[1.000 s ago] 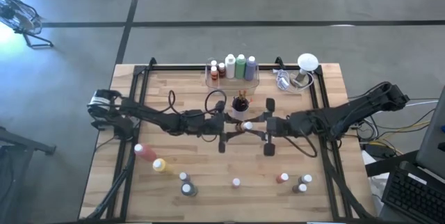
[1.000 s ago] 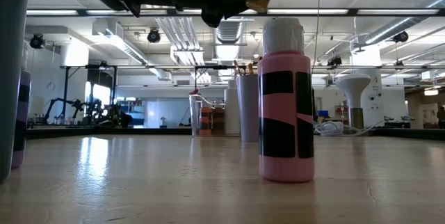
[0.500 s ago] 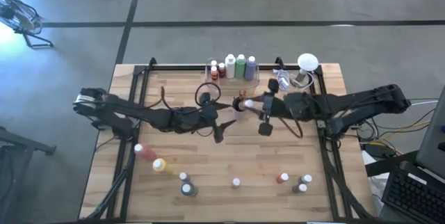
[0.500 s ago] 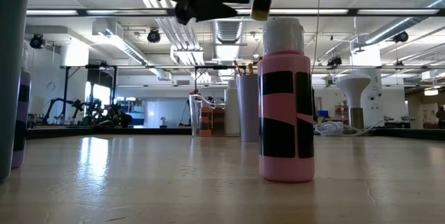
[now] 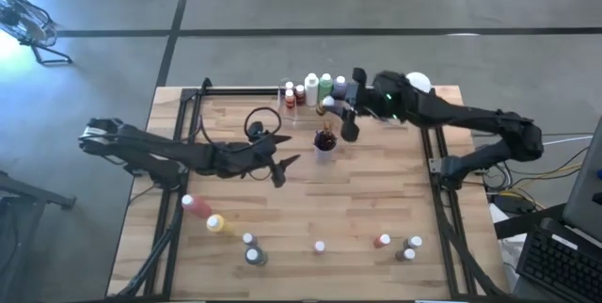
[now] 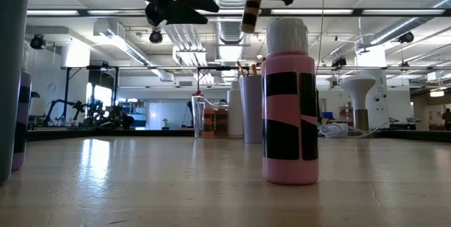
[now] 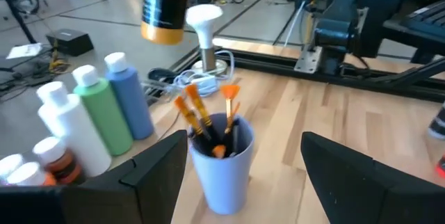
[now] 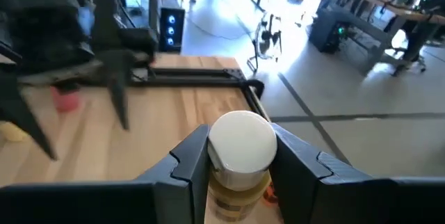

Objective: Pick & Place Paint Supplies
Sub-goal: Put the yellow black paint bottle into the transparent bin

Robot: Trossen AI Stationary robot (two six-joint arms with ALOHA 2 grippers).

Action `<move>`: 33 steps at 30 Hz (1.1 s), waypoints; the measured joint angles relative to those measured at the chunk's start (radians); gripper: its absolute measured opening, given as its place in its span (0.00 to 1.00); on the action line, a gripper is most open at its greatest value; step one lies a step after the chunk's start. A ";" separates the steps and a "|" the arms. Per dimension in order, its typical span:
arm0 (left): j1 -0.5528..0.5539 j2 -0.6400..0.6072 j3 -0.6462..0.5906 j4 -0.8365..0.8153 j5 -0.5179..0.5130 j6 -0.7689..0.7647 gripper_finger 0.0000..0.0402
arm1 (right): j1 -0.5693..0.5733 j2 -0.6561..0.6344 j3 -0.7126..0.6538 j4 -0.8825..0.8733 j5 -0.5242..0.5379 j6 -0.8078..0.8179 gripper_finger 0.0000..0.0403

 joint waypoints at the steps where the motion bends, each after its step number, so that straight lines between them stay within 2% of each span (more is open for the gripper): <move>1: 0.000 -0.007 -0.013 0.010 -0.002 0.003 0.71 | -0.025 0.024 0.017 -0.009 -0.021 -0.017 0.28; 10: -0.003 -0.041 -0.107 0.070 -0.001 -0.008 0.71 | -0.187 0.250 0.141 -0.030 -0.183 -0.110 0.28; 12: -0.002 -0.048 -0.113 0.071 -0.001 -0.008 0.71 | -0.190 0.291 0.147 0.015 -0.182 -0.107 0.28; 19: -0.002 -0.092 -0.113 0.071 -0.027 0.000 0.71 | -0.163 0.423 0.154 0.167 -0.004 -0.015 0.28; 23: -0.002 -0.117 -0.114 0.065 -0.027 0.000 0.71 | -0.156 0.464 0.154 0.207 0.054 0.084 0.28; 27: -0.002 -0.132 -0.116 0.066 -0.026 0.009 0.71 | -0.138 0.485 0.154 0.229 0.151 0.103 0.28; 33: -0.001 -0.137 -0.116 0.067 -0.027 0.011 0.71 | -0.121 0.510 0.154 0.254 0.188 0.159 0.28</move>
